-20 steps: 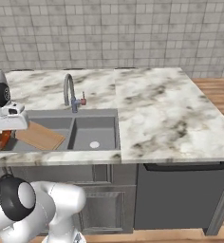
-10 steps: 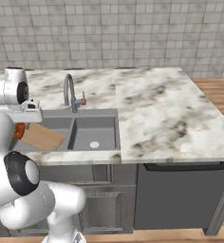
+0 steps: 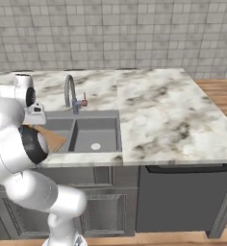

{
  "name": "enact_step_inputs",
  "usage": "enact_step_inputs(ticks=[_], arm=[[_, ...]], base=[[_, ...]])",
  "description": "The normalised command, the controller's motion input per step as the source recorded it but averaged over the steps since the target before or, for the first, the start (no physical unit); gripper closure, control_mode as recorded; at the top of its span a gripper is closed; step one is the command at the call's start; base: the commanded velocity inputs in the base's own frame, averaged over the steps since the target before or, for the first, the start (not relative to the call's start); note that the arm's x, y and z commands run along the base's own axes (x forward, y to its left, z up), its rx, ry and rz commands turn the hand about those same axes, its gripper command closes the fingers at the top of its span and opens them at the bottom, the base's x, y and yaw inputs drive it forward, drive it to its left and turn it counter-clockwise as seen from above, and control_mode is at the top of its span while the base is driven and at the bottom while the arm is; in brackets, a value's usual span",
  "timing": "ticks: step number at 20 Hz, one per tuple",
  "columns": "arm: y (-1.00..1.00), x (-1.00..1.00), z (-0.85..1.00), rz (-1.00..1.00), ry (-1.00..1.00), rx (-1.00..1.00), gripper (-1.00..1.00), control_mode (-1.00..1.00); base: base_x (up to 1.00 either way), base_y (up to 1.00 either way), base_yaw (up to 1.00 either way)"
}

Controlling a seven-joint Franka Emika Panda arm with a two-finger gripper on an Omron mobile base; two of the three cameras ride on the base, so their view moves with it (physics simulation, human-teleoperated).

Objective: Move the cutting board and knife to the sink. Then move spray from the cabinet to the counter.

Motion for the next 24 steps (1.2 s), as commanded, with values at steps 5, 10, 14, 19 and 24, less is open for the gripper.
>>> enact_step_inputs(ticks=[5, 10, 14, 19, 24], arm=[[0.15, 0.41, -0.48, 0.01, 0.00, 0.03, 1.00, -1.00], [0.31, 0.40, -0.42, 0.00, 0.00, 0.04, 1.00, -1.00], [0.32, 0.60, -0.35, 0.00, 0.00, 0.02, 1.00, -1.00], [0.26, 0.58, -0.35, -0.03, 0.00, 0.00, 1.00, -1.00], [0.17, 0.50, -0.37, -0.04, 0.00, 0.00, 1.00, -1.00]], base=[[0.00, 0.00, 0.00], [0.00, 0.00, 0.00], [0.00, 0.00, 0.00], [0.00, 0.00, 0.00], [0.00, 0.00, 0.00]])
